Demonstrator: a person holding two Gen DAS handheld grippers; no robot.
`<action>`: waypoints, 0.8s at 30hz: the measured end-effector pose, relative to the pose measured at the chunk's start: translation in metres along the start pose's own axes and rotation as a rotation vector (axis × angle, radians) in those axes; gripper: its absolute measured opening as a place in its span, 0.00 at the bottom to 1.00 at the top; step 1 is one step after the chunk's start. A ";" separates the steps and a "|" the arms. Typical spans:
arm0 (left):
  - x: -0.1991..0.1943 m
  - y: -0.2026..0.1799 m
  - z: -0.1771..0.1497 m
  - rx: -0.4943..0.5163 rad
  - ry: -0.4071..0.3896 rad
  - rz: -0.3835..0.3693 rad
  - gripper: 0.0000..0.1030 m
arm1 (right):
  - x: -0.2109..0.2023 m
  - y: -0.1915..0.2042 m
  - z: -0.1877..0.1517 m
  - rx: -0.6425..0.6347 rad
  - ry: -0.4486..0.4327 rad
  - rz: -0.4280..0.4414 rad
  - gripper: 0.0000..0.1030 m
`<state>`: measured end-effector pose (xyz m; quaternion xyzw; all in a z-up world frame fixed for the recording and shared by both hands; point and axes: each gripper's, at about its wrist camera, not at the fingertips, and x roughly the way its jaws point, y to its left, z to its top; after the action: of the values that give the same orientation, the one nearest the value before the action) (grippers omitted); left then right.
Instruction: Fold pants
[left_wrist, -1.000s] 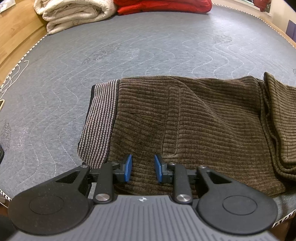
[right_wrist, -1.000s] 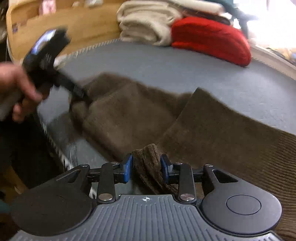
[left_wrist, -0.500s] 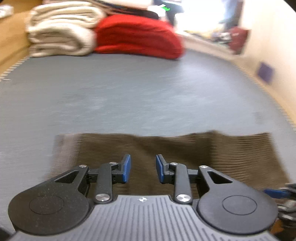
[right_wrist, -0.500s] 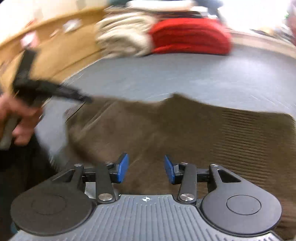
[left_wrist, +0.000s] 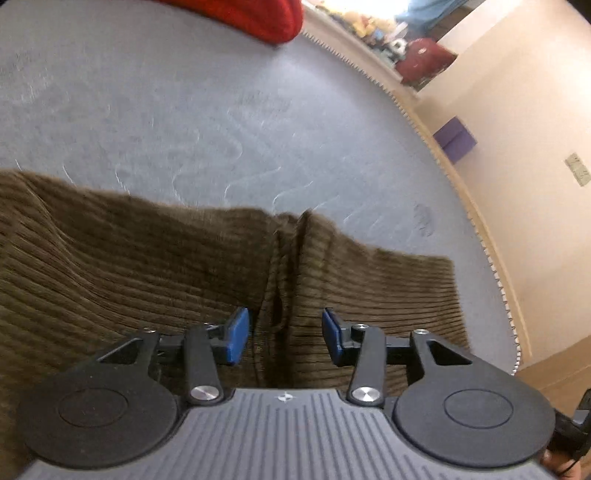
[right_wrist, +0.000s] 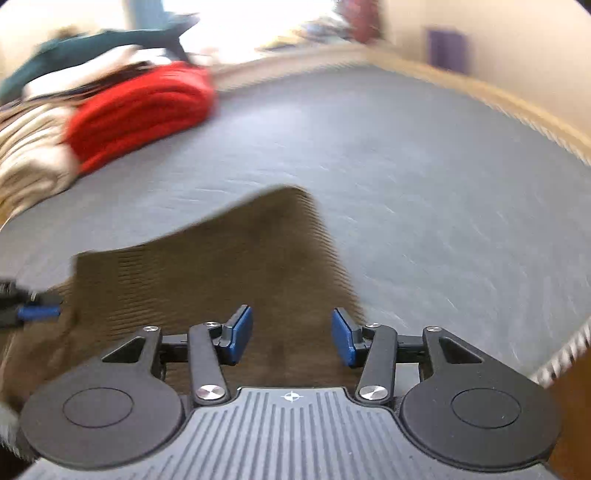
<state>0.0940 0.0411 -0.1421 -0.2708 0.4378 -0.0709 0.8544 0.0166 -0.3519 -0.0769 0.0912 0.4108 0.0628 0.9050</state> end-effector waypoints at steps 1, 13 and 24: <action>0.005 0.003 0.000 -0.010 0.012 -0.007 0.47 | 0.001 -0.010 -0.001 0.037 0.014 -0.014 0.49; -0.004 -0.025 0.016 0.132 -0.007 -0.191 0.18 | 0.018 -0.010 -0.008 0.037 0.092 -0.022 0.65; -0.020 -0.009 0.029 0.081 -0.173 0.104 0.28 | 0.024 -0.012 -0.011 0.068 0.116 0.004 0.64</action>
<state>0.1061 0.0524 -0.1100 -0.2179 0.3726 -0.0204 0.9018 0.0243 -0.3575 -0.1036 0.1190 0.4641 0.0558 0.8760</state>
